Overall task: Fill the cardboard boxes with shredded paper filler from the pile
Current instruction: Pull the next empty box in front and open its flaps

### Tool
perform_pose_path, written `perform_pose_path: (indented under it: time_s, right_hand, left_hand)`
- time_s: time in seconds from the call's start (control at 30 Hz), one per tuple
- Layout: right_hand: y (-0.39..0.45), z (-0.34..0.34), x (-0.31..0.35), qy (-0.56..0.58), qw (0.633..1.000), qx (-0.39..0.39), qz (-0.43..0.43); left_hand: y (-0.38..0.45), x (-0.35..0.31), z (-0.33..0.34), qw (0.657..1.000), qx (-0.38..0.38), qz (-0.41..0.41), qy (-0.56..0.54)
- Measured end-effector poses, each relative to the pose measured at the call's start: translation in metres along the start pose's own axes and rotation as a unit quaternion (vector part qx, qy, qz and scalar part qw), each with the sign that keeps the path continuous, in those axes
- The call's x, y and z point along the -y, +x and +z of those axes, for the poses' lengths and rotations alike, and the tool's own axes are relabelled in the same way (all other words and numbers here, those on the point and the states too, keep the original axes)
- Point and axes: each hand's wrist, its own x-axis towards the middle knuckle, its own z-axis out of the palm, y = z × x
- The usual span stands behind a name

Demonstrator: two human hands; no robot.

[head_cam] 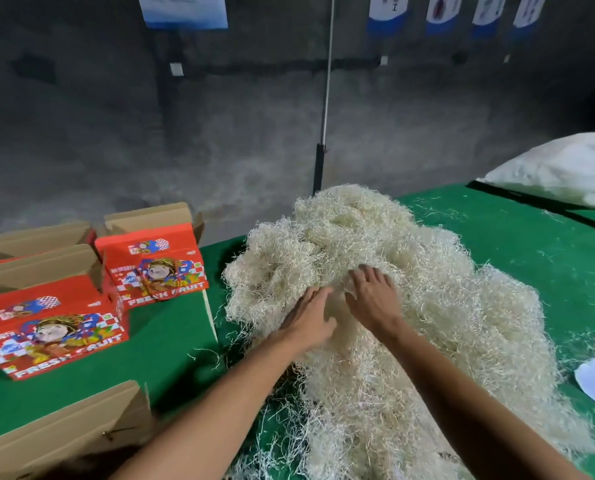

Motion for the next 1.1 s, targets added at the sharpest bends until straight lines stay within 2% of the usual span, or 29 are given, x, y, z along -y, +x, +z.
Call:
perform_pose_path:
  time_s: [0.1,0.23,0.33,0.43,0.6,0.7,0.9,0.97,1.1]
  right_hand:
    - [0.028,0.011,-0.028,-0.062,0.998,0.001,0.003]
    - [0.044,0.029,-0.048,-0.089,0.990,0.100,0.047]
    - [0.042,0.040,-0.053,-0.105,0.986,0.124,0.039]
    - [0.041,0.037,-0.051,-0.128,0.986,0.102,0.007]
    - [0.047,0.001,-0.031,-0.105,0.993,0.045,-0.019]
    - [0.050,-0.029,-0.005,-0.079,0.996,0.002,-0.038]
    - [0.050,-0.087,0.071,-0.035,0.991,-0.089,-0.091]
    - [0.043,-0.101,0.103,0.002,0.986,-0.124,-0.114]
    - [0.025,-0.125,0.175,0.082,0.967,-0.171,-0.170]
  left_hand:
    - [0.036,-0.004,0.008,0.998,-0.005,0.019,0.068]
    - [0.064,-0.003,0.019,0.993,-0.018,0.048,0.109]
    - [0.069,0.002,0.027,0.989,-0.022,0.067,0.130]
    - [0.066,0.011,0.025,0.985,-0.029,0.075,0.154]
    - [0.048,0.016,-0.002,0.991,-0.055,0.032,0.120]
    - [0.027,0.010,-0.026,0.995,-0.079,0.028,0.062]
    - [-0.025,0.008,-0.081,0.981,-0.161,0.034,0.104]
    - [-0.046,0.012,-0.097,0.983,-0.174,0.009,0.059]
    - [-0.090,0.014,-0.130,0.966,-0.223,-0.113,-0.064]
